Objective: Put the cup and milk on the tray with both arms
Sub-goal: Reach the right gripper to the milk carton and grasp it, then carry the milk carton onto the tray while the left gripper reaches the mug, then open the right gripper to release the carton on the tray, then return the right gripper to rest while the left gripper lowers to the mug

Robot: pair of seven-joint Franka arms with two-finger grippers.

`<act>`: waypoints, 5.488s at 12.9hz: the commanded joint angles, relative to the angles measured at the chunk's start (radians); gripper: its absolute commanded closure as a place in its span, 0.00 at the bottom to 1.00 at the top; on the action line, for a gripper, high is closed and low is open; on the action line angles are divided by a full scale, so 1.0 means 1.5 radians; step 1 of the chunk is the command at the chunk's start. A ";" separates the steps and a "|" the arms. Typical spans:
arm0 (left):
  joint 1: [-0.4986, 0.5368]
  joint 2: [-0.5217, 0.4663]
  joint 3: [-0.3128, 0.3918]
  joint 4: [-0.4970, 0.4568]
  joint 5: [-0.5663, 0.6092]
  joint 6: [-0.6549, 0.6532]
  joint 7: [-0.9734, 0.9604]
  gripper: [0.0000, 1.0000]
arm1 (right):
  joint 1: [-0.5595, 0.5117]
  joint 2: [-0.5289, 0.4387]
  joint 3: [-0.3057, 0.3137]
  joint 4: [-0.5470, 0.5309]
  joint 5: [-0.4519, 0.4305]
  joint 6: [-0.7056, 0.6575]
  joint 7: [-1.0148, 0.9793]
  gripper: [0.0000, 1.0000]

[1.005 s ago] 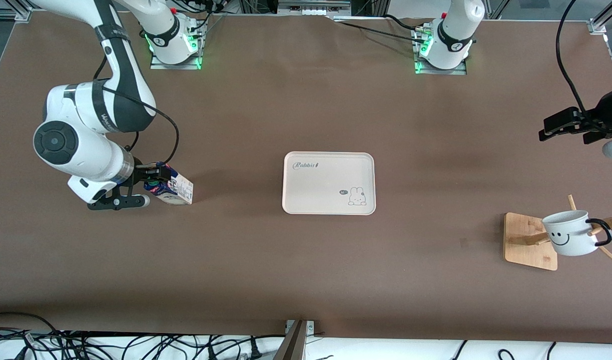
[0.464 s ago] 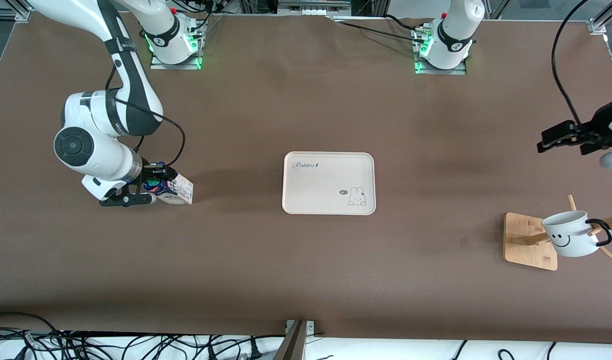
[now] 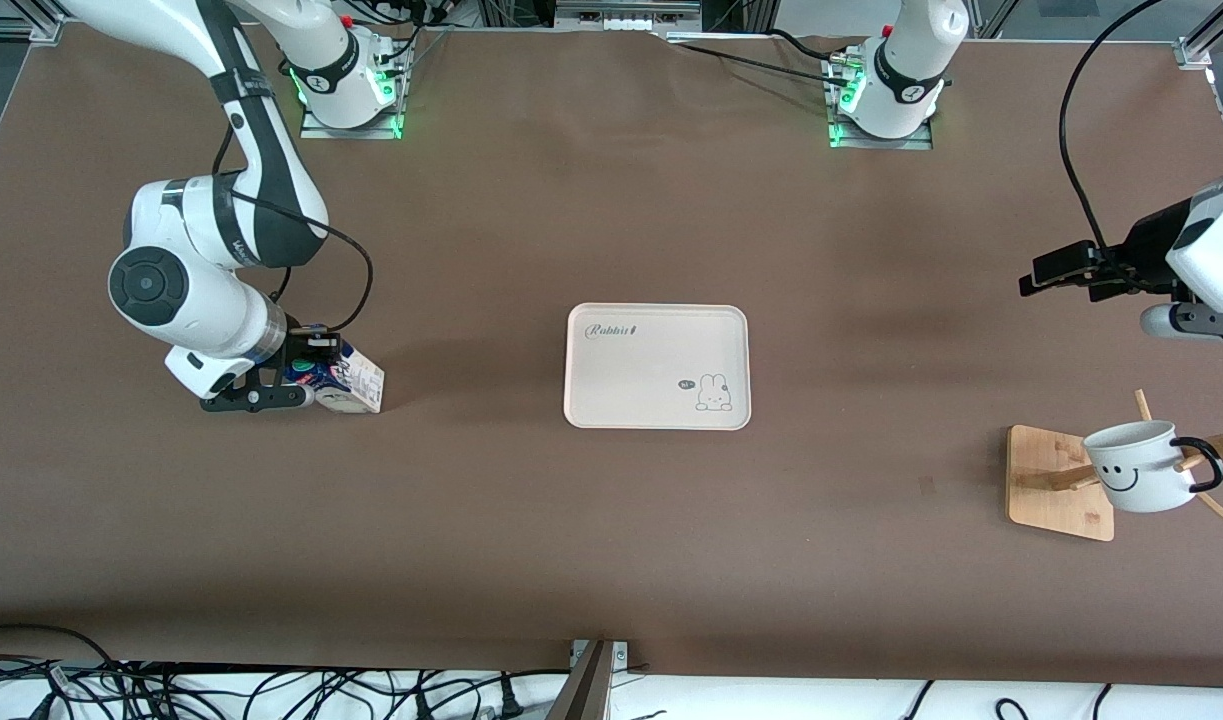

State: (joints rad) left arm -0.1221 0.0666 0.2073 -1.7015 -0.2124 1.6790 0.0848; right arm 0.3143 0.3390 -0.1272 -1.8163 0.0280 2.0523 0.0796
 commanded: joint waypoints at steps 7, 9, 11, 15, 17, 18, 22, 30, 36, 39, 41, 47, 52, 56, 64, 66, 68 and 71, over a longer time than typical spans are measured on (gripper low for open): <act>0.008 0.005 0.001 -0.084 0.012 0.188 0.010 0.00 | 0.178 0.070 0.039 0.218 0.051 -0.101 0.225 0.53; 0.007 0.005 0.001 -0.087 0.010 0.178 0.005 0.00 | 0.240 0.124 0.039 0.283 0.051 -0.101 0.298 0.53; 0.005 0.005 0.000 -0.098 0.010 0.188 0.000 0.00 | 0.287 0.177 0.039 0.342 0.051 -0.101 0.363 0.53; 0.006 -0.020 -0.001 -0.165 0.003 0.315 -0.017 0.00 | 0.319 0.236 0.040 0.386 0.050 -0.085 0.408 0.53; 0.000 -0.050 -0.004 -0.231 -0.002 0.410 -0.072 0.00 | 0.320 0.246 0.040 0.386 0.050 -0.079 0.409 0.53; -0.001 -0.061 -0.006 -0.251 -0.002 0.444 -0.084 0.00 | 0.320 0.252 0.040 0.386 0.051 -0.077 0.409 0.53; -0.003 -0.075 -0.008 -0.320 -0.002 0.596 -0.108 0.00 | 0.317 0.273 0.043 0.384 0.050 -0.068 0.409 0.38; -0.010 -0.063 -0.008 -0.429 -0.003 0.940 -0.116 0.00 | 0.294 0.193 0.021 0.416 0.044 -0.105 0.401 0.00; -0.011 -0.026 -0.008 -0.450 -0.003 1.036 -0.167 0.00 | 0.162 0.067 -0.014 0.409 0.048 -0.262 0.261 0.00; -0.013 0.002 -0.008 -0.450 -0.003 1.077 -0.174 0.00 | 0.071 -0.022 -0.003 0.330 0.049 -0.295 0.134 0.00; -0.014 0.016 -0.008 -0.448 -0.004 1.095 -0.174 0.00 | -0.012 -0.112 0.046 0.238 0.043 -0.292 0.101 0.00; -0.014 0.075 -0.008 -0.405 -0.001 1.143 -0.170 0.00 | -0.062 -0.270 0.064 0.096 -0.023 -0.297 0.029 0.00; -0.014 0.127 -0.006 -0.345 0.001 1.144 -0.168 0.00 | -0.065 -0.253 0.009 0.109 -0.014 -0.287 0.004 0.00; -0.012 0.166 -0.001 -0.318 -0.002 1.144 -0.167 0.00 | -0.068 -0.235 0.005 0.141 -0.016 -0.292 0.016 0.00; -0.008 0.185 0.027 -0.291 0.005 1.143 -0.164 0.27 | -0.063 -0.232 0.007 0.145 -0.016 -0.287 0.014 0.00; -0.008 0.184 0.027 -0.291 0.006 1.143 -0.123 0.76 | -0.061 -0.232 0.009 0.145 -0.017 -0.287 0.014 0.00; -0.008 0.184 0.027 -0.291 -0.001 1.143 -0.096 0.97 | -0.061 -0.232 0.009 0.145 -0.017 -0.287 0.014 0.00; -0.009 0.184 0.027 -0.291 -0.005 1.143 -0.099 1.00 | -0.061 -0.232 0.009 0.145 -0.017 -0.287 0.014 0.00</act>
State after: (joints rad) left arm -0.1332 0.3280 0.2444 -2.1610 -0.2013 3.3881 -0.0946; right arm 0.2250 -0.0182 -0.1178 -1.6217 0.0021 1.6272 0.1063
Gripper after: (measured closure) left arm 0.784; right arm 0.000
